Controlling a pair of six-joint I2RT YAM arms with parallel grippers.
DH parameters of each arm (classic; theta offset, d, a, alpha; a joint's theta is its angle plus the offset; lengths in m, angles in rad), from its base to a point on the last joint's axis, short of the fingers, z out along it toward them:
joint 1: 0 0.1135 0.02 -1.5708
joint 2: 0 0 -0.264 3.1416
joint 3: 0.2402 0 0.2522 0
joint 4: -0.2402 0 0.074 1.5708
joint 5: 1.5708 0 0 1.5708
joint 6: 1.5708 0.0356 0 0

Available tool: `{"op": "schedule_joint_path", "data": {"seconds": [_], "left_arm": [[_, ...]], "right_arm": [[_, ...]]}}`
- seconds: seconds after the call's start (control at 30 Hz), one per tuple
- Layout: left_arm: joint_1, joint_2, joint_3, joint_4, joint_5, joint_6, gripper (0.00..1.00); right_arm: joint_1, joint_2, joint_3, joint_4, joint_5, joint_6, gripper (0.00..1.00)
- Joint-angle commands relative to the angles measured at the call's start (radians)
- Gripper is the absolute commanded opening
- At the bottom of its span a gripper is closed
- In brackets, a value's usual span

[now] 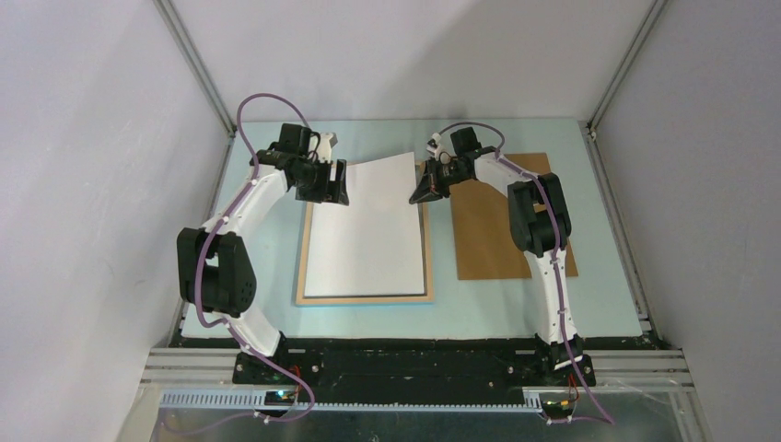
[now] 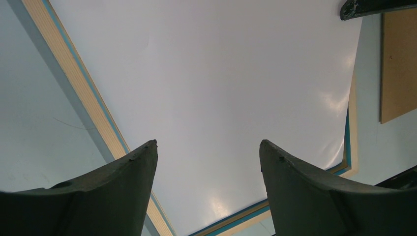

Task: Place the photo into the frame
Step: Turn over the photo from the photo frame.

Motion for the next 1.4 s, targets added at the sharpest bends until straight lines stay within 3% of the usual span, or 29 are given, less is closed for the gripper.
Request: {"op": "schedule_joint_path", "data": {"seconds": [0.0,0.43,0.67,0.8,1.0,1.37], "left_arm": [[0.008,-0.051,-0.005,0.013,0.017,0.020,0.80],[0.007,-0.053,-0.006,0.012,0.017,0.019,0.81],[0.010,-0.056,-0.008,0.011,0.014,0.021,0.81],[0.009,-0.057,-0.009,0.012,0.015,0.021,0.81],[0.009,-0.058,-0.011,0.012,0.015,0.020,0.81],[0.011,-0.073,-0.014,0.012,0.014,0.022,0.81]], "right_arm": [[-0.007,-0.001,0.019,0.000,0.014,-0.020,0.00],[-0.001,0.001,0.022,-0.008,0.027,-0.027,0.00],[0.005,0.002,0.024,-0.007,0.041,-0.024,0.08],[0.005,0.000,0.024,-0.009,0.046,-0.024,0.17],[0.010,-0.010,0.025,-0.023,0.065,-0.029,0.45],[0.029,-0.048,0.013,-0.070,0.147,-0.056,0.61]]}}
